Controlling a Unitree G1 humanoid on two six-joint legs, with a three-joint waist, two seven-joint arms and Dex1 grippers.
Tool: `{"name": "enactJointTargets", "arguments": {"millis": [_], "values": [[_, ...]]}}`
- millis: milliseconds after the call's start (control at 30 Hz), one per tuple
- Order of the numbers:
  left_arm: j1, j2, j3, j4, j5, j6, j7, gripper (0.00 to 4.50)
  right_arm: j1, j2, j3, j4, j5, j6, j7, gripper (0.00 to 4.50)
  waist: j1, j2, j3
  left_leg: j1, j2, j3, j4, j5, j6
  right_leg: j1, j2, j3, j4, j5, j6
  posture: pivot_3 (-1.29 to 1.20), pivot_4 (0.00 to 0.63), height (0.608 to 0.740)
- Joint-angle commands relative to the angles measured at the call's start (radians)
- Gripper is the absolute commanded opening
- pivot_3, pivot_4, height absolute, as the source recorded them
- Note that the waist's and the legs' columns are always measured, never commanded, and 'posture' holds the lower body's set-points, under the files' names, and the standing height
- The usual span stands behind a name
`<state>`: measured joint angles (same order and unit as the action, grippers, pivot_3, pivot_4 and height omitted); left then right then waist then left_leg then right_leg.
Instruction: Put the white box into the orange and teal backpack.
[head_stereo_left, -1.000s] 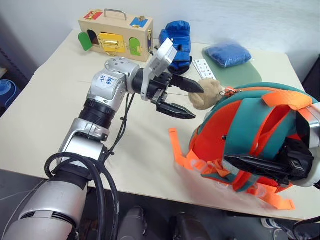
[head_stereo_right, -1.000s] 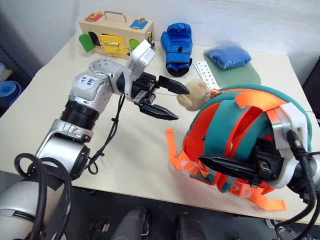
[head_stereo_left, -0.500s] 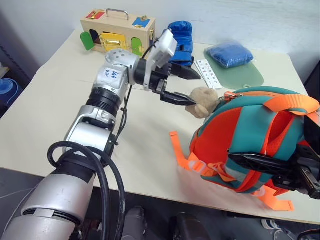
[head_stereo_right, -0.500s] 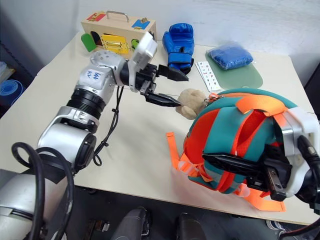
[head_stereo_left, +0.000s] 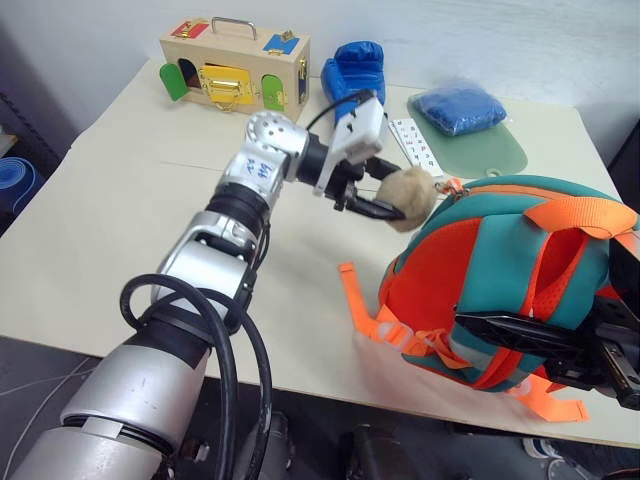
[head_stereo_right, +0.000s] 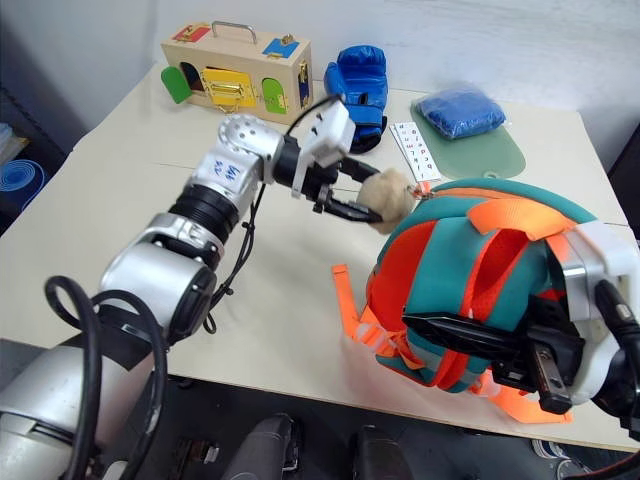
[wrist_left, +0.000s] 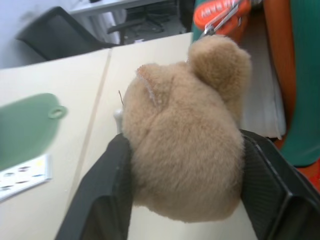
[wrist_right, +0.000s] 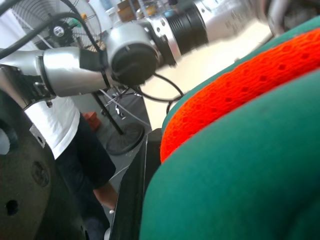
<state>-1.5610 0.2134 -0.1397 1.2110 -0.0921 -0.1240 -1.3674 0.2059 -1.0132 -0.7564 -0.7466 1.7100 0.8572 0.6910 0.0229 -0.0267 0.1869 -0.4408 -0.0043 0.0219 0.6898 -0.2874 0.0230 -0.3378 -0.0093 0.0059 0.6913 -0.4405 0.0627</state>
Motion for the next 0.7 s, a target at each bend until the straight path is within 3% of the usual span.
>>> {"name": "enactJointTargets", "arguments": {"millis": [33, 167, 300, 400, 700], "values": [[-0.087, 0.058, 0.053, 0.023, 0.008, -0.013, 0.035, 1.92, 0.020, 0.023, -0.056, -0.020, 0.053, -0.031, -0.006, 0.00, 0.000, 0.000, 0.000, 0.000, 0.000, 0.000, 0.000, 0.000, 0.000, 0.000, 0.000, 0.000, 0.000, 0.000, 0.000, 0.00, 0.150, 0.740], [-0.097, 0.115, 0.041, 0.041, 0.053, -0.048, 0.011, 1.37, 0.049, 0.040, -0.092, -0.021, 0.100, -0.046, -0.023, 0.00, -0.002, 0.000, 0.000, 0.001, 0.000, 0.000, 0.000, 0.000, 0.000, 0.000, 0.000, 0.000, 0.000, 0.000, 0.000, 0.00, 0.150, 0.740], [-0.074, 0.151, 0.042, 0.053, 0.087, -0.051, 0.042, 1.13, 0.084, 0.056, -0.128, -0.028, 0.126, -0.055, -0.031, 0.00, -0.002, 0.000, 0.000, 0.001, 0.000, 0.000, 0.000, 0.000, 0.000, 0.000, 0.000, 0.001, 0.001, 0.000, 0.000, 0.00, 0.150, 0.740], [0.018, 0.166, -0.001, 0.029, 0.122, -0.104, -0.067, 1.10, 0.108, 0.066, -0.139, -0.034, 0.114, -0.058, -0.036, 0.00, -0.002, 0.000, 0.000, 0.001, 0.000, 0.000, 0.000, 0.000, 0.000, 0.000, -0.001, 0.001, 0.001, 0.000, 0.000, 0.00, 0.150, 0.740], [0.241, 0.161, -0.082, -0.080, 0.179, -0.184, -0.155, 1.10, 0.146, 0.088, -0.122, -0.020, 0.009, -0.064, -0.014, 0.00, -0.002, 0.000, 0.000, 0.002, 0.000, 0.000, -0.001, 0.001, -0.001, 0.000, -0.001, 0.001, 0.001, 0.000, 0.000, 0.00, 0.150, 0.740]]}}
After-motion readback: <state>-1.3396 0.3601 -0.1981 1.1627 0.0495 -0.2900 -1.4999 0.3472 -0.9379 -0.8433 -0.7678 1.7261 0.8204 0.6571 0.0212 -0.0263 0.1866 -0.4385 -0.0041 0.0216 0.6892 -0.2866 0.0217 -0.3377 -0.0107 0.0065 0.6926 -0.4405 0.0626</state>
